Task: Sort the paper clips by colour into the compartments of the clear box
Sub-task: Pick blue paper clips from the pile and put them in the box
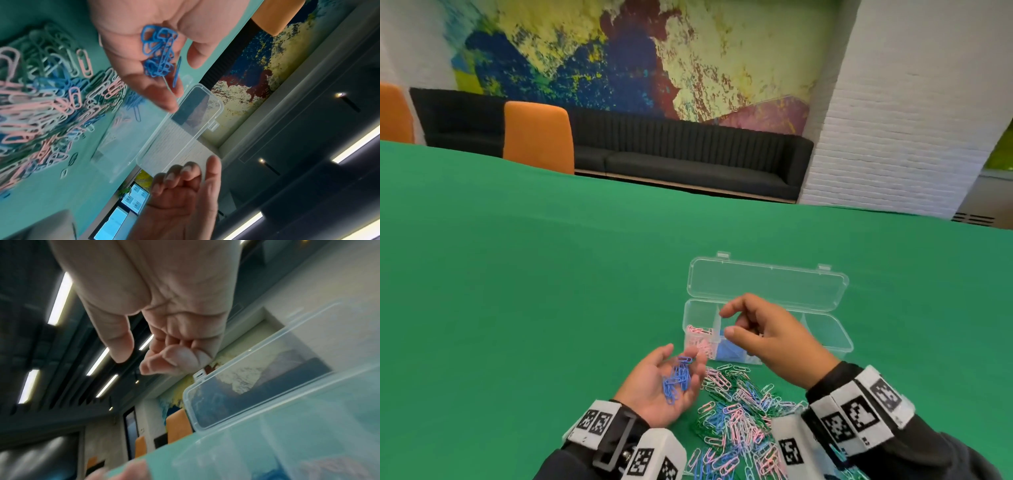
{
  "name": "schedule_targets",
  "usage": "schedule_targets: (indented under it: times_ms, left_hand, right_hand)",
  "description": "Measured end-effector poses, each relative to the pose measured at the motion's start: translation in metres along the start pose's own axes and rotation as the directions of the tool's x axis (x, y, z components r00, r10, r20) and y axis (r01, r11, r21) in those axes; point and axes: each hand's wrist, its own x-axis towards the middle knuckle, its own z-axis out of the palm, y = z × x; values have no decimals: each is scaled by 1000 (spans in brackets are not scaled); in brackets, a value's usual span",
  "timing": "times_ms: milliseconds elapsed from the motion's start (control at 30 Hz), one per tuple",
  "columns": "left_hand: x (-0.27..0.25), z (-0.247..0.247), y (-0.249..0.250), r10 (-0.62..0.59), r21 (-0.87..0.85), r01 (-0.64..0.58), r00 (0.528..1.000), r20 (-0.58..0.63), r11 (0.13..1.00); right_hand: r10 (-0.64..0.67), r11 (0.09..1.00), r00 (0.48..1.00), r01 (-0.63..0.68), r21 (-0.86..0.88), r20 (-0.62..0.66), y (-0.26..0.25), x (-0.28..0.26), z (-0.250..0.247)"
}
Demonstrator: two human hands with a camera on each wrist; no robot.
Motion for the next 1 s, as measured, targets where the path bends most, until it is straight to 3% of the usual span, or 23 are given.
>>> schedule_targets:
  times_ms: [133,333,433,533,600,700,833,1000]
  left_hand:
    - [-1,9,-9,-18,50,17,1000,11,999]
    - [26,58,-17,178,261,-180,984,31,948]
    - [53,88,-14,396,360,-377,918,20,853]
    - [82,102,-13,612,555,-504,790,-14,662]
    - [92,100,-14,666,619,-528,746,10,581]
    - [96,96,-17,696,687,-534,716,56,493]
    - [93,94,-18,715,667,-559,696,56,492]
    - [87,98,-13,704,578,-602,707,66,550]
  right_hand:
    - [167,967,977,-137,215,-131,25,-24,-34]
    - [343,806,922,-193,559,-177,70,-51,-66]
    - [370,647,919,-153,747,-132,85,-56,-68]
    - [381,462,920,-108,880,-88,97,-58,-64]
    - [382,364,923,-97,926,-54,104,-59,-58]
    - [388,337,922,-132,932,-9,111,-61,-53]
    - [381,321,924,-121,939,-11,115,-61,-56]
    - [378,252,926,-109,962,6,117,-61,-56]
